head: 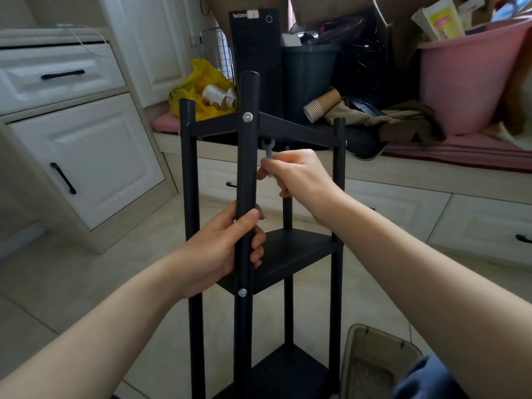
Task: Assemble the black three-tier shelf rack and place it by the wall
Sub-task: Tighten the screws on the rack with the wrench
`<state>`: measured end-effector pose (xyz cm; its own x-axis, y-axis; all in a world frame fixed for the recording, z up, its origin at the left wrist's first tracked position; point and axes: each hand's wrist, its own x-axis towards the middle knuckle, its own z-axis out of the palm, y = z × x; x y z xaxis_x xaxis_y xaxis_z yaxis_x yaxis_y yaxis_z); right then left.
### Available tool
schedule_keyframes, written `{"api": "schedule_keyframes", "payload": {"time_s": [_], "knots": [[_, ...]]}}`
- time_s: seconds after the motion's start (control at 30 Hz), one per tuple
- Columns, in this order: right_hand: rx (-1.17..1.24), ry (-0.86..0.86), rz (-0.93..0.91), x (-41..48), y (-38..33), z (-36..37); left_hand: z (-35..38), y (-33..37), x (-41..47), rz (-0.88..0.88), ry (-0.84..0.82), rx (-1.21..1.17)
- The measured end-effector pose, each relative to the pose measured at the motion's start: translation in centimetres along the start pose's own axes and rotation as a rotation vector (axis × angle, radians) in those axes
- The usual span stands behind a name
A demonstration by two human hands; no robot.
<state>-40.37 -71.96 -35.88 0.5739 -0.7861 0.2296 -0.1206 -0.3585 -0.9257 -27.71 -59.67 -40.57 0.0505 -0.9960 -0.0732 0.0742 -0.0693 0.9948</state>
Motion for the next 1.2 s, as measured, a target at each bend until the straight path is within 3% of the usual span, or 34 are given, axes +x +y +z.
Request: {"api": "schedule_keyframes", "payload": {"time_s": [0.47, 0.9, 1.2], "knots": [[0.175, 0.197, -0.179, 1.6, -0.4, 2.4, 0.0, 0.2, -0.4, 0.016, 0.037, 0.033], [0.132, 0.255, -0.234, 2.2, 0.4, 4.0, -0.8, -0.5, -0.4, 0.022, -0.007, 0.048], [0.272, 0.316, -0.197, 2.8, 0.5, 4.8, -1.3, -0.8, -0.3, 0.035, -0.054, 0.072]]}}
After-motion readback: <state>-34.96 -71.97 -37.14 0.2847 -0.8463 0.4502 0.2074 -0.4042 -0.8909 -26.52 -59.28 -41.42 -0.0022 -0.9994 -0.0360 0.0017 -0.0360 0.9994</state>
